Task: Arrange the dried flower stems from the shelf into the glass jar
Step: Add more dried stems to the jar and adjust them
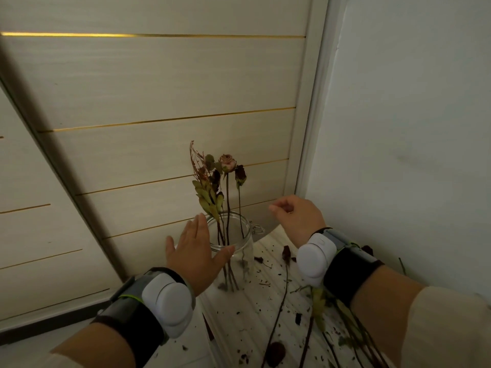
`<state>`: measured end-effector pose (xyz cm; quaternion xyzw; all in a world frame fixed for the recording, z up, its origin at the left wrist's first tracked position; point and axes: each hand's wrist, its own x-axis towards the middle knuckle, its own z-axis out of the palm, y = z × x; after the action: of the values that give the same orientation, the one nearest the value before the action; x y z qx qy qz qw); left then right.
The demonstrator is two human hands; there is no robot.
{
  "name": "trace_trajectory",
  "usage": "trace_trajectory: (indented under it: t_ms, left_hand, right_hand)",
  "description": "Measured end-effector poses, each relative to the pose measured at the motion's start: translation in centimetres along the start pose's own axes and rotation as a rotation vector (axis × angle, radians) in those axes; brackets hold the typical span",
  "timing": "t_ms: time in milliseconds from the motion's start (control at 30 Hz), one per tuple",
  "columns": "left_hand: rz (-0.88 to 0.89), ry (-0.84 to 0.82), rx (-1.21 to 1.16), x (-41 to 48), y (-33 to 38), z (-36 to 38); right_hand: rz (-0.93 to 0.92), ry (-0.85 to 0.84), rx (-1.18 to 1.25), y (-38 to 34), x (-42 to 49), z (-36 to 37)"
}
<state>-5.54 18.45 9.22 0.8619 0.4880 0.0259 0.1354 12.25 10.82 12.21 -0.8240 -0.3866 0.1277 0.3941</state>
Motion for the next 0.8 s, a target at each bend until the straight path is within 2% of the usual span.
trace_trajectory:
  t_ms: [233, 633, 800]
  left_hand:
    - [0.025, 0.063, -0.006, -2.0, 3.1, -0.8]
    - [0.256, 0.144, 0.020, -5.0, 9.5, 0.4]
    - [0.397, 0.046, -0.009, -5.8, 11.4, 2.6]
  right_hand:
    - [0.055, 0.045, -0.009, 2.7, -1.5, -3.4]
    - [0.169, 0.059, -0.038, 7.7, -4.7, -7.8]
    - [0.235, 0.058, -0.067, 10.7, -6.3, -7.9]
